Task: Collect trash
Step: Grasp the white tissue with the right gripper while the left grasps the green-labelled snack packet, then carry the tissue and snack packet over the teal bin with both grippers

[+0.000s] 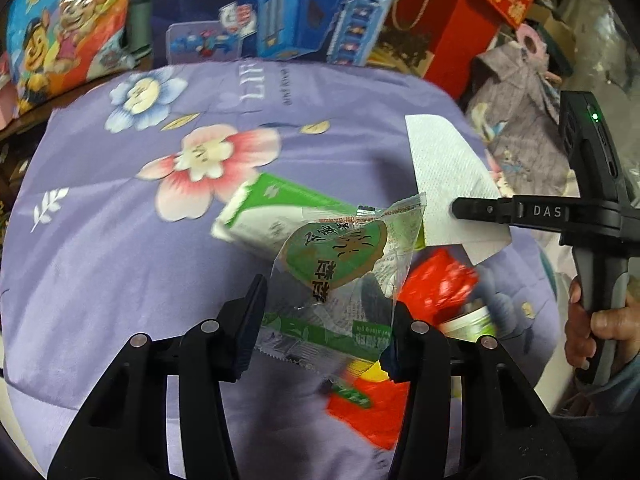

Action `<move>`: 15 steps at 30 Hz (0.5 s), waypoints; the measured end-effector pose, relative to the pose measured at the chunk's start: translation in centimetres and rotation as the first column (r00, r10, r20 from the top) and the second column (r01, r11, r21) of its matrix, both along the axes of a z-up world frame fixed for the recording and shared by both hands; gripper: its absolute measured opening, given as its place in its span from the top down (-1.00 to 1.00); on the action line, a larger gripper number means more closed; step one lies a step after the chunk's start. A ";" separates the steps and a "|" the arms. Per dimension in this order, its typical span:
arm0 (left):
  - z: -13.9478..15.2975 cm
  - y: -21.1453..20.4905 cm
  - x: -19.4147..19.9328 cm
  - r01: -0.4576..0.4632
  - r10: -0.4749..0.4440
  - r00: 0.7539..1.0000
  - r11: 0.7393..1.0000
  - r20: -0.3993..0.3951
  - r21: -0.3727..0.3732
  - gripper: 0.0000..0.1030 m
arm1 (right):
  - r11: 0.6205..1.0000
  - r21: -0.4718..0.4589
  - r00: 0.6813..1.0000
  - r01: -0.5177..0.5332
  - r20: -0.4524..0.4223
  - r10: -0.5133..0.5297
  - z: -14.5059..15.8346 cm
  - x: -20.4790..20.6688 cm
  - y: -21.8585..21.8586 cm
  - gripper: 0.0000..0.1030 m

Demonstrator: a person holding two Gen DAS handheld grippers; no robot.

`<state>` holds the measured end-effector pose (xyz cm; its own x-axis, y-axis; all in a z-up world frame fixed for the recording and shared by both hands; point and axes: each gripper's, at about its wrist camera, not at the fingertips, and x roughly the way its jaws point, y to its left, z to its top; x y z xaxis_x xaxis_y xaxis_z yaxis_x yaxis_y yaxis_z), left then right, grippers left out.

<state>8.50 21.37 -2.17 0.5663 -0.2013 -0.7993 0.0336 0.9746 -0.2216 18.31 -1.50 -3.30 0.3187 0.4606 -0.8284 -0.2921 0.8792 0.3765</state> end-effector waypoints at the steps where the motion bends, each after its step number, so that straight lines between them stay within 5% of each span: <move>1: 0.1 -0.4 0.1 0.006 -0.006 1.000 1.000 0.000 -0.004 0.04 | 1.000 0.003 1.000 0.009 0.003 -0.009 0.2 0.0 -0.5 0.88; 15: 2.2 -13.7 3.1 0.231 -0.231 0.972 0.973 0.041 0.004 0.04 | 0.973 0.029 0.973 0.229 0.037 -0.230 1.4 -2.1 -15.2 0.88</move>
<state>11.60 7.64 0.01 0.5364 -0.3308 -0.7764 0.2664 0.9393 -0.2161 16.25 -16.66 -1.93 0.4506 0.3918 -0.8021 -0.0991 0.9150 0.3912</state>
